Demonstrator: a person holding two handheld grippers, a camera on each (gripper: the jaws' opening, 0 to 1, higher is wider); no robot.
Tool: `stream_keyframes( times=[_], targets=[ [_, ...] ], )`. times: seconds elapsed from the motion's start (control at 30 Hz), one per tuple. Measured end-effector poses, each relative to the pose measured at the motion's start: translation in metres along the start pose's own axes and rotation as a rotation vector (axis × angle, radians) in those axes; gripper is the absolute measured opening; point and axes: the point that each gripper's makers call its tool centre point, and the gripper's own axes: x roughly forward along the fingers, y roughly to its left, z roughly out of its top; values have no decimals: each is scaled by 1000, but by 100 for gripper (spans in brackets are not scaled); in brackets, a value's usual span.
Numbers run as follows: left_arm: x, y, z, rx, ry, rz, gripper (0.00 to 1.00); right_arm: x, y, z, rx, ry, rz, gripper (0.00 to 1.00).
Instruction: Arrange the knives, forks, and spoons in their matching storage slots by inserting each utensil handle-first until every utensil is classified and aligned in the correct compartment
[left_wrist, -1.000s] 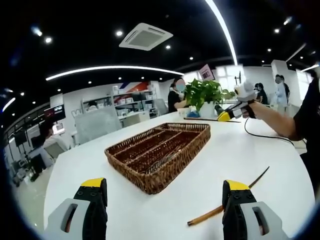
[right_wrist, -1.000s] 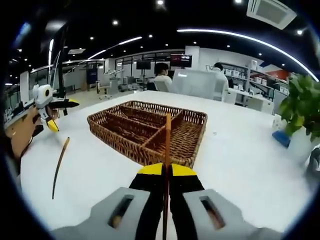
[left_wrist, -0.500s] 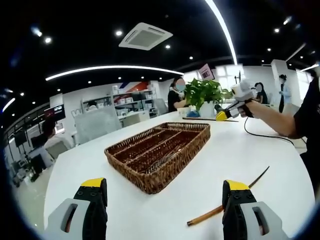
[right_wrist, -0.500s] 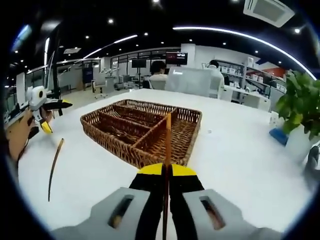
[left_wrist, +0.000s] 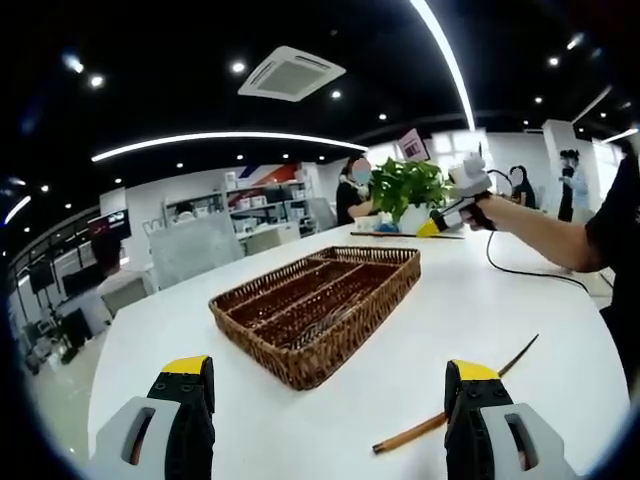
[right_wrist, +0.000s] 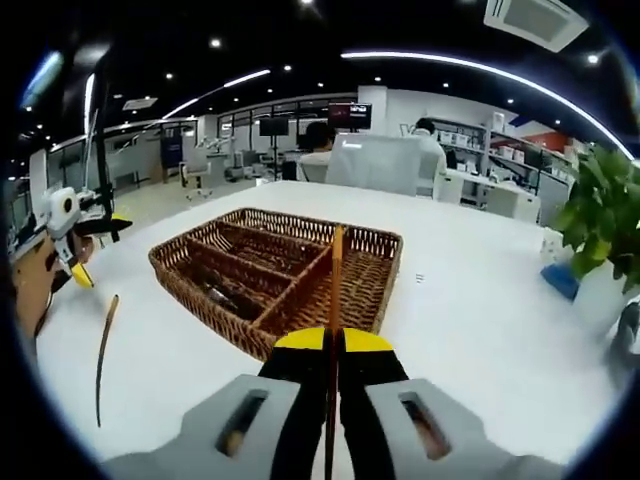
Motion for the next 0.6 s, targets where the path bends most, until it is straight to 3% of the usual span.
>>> stream_keyframes(
  times=[0.53, 0.6],
  targets=[
    [0, -6, 1, -5, 11, -20, 100, 30, -10, 26, 6, 6, -22, 0],
    [-1, -6, 8, -46, -22, -30, 100, 38, -11, 32, 12, 3, -28, 0]
  ],
)
